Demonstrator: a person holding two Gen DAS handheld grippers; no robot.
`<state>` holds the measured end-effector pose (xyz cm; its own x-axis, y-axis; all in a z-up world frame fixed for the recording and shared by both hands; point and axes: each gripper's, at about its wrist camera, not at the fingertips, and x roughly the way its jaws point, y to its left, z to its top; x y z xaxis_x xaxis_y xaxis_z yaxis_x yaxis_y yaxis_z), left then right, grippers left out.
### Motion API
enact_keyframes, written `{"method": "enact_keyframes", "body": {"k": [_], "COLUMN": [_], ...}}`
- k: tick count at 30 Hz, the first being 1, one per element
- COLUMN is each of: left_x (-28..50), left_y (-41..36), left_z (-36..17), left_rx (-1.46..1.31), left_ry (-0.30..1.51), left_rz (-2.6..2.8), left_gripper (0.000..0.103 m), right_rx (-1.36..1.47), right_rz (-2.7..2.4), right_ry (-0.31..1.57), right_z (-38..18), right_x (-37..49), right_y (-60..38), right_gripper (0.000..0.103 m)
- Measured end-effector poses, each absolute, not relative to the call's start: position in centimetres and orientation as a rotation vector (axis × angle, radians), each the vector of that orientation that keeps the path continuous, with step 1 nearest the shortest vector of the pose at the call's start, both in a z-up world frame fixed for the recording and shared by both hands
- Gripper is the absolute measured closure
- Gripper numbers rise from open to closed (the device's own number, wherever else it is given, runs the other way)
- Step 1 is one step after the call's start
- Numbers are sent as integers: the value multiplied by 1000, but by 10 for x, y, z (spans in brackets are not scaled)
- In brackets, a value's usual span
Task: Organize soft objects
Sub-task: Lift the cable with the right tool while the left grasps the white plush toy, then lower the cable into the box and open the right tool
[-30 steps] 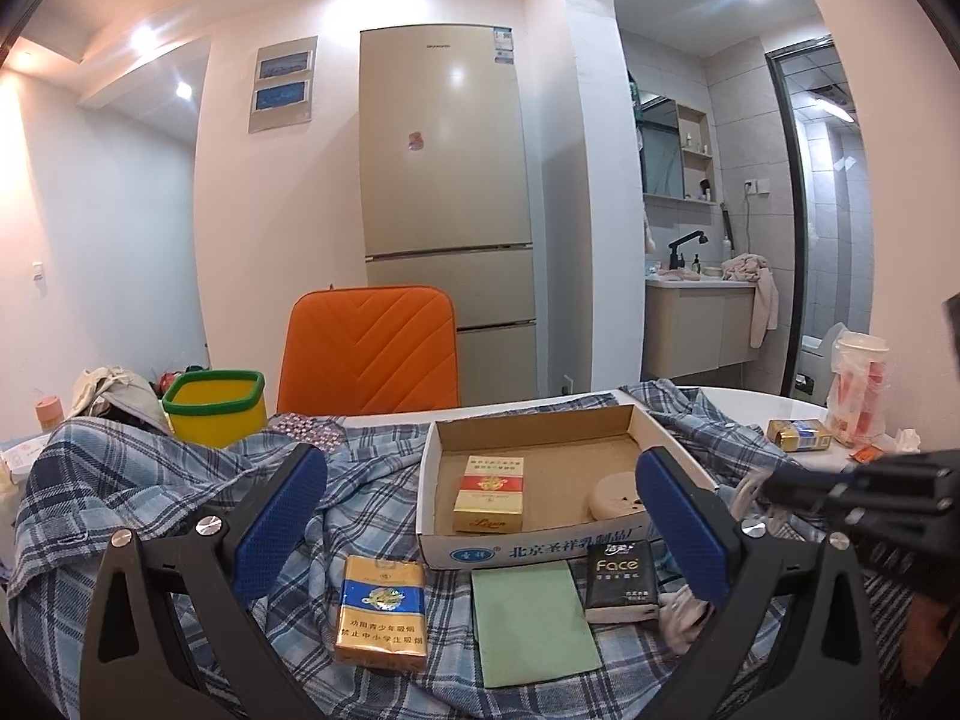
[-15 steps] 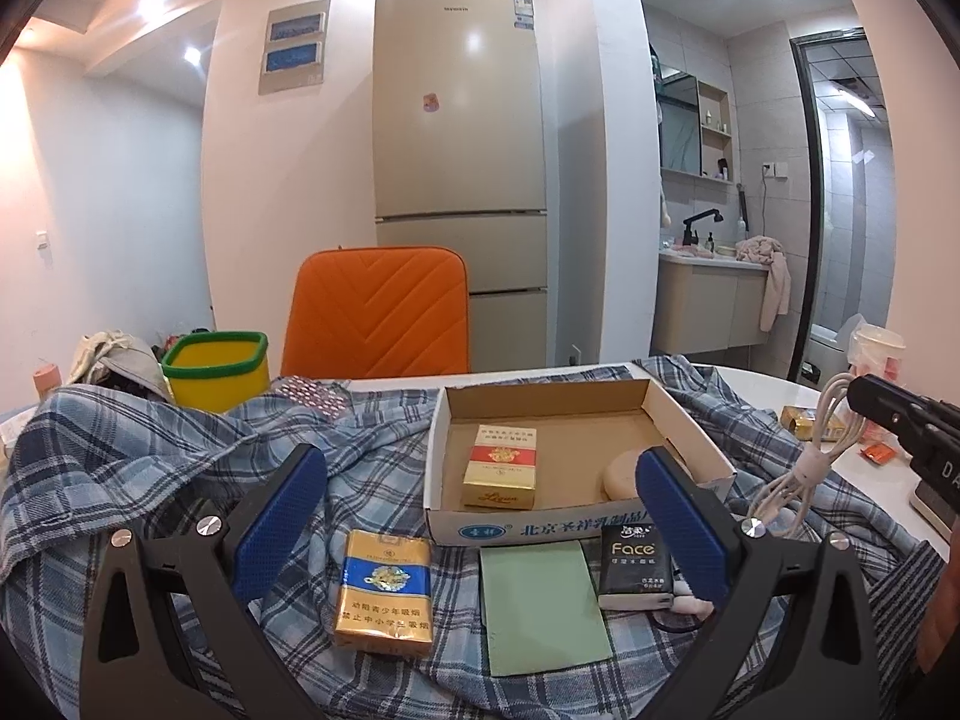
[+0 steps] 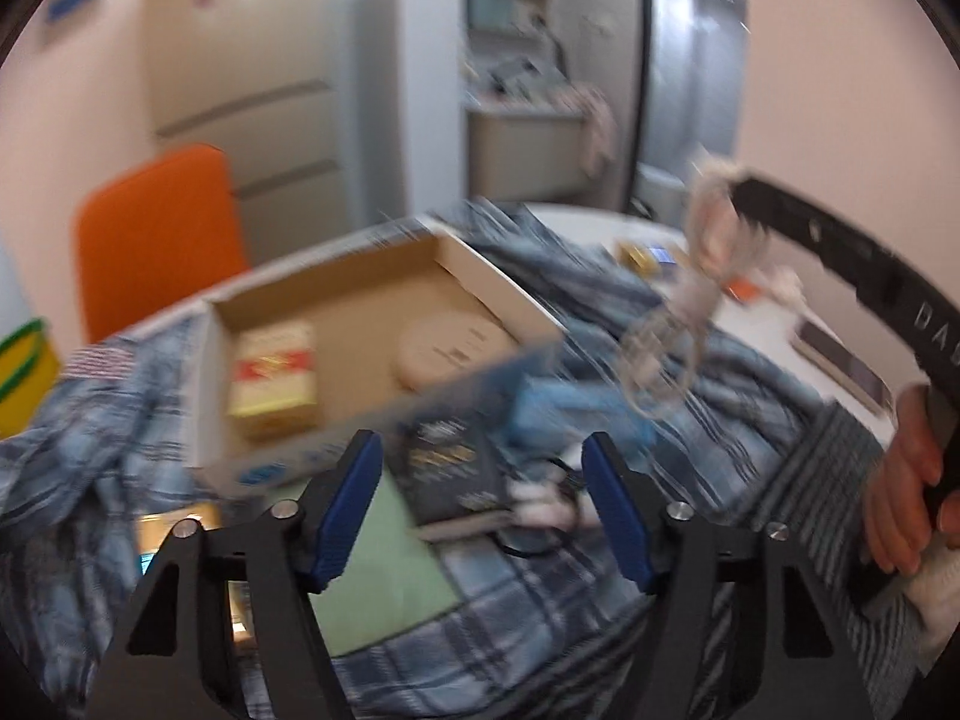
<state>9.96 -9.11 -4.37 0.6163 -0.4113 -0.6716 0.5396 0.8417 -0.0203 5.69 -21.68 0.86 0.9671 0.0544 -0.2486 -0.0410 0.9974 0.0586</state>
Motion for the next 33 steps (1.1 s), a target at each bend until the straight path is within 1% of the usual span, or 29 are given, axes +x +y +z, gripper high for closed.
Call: {"method": "enact_keyframes", "body": {"k": [1,3,7,8,10,14,17,21,30,33], "left_x": [101,103,98,97,96,105,106,98,75,67], "left_y": [-97,-108,-127,-131,-139,-144,-141,-129,-87,-76], "left_z": [-46,-52,-62,-65,-72,-84,-84,-72,-32,-25], "left_rx": [202,232,295,313,343,354,330,297,172,158], "left_ry": [745,786,833,843,869,946,948,864,574,505], "left_rz": [-574,-613,-686,-703,-715,-696,-695,-681,-552,-446], "left_gripper": [41,44,59,61,70,74,81,83,84,84], "right_rx": [53,57,57,53,46,40,34,33,24,16], "right_rz": [44,36,32,32,41,48,50,52,64,71], "right_ry": [249,242,258,261,266,267,272,275,269,270], "right_z": [9,9,7,6,6,6,5,4,2,2], "right_x": [56,56,58,58,58,57,59,59,59,58], "right_y": [-217,-218,-218,-217,-216,-215,-214,-214,-213,-212], "right_gripper": [94,94,94,94,94,94,94,94,94,94]}}
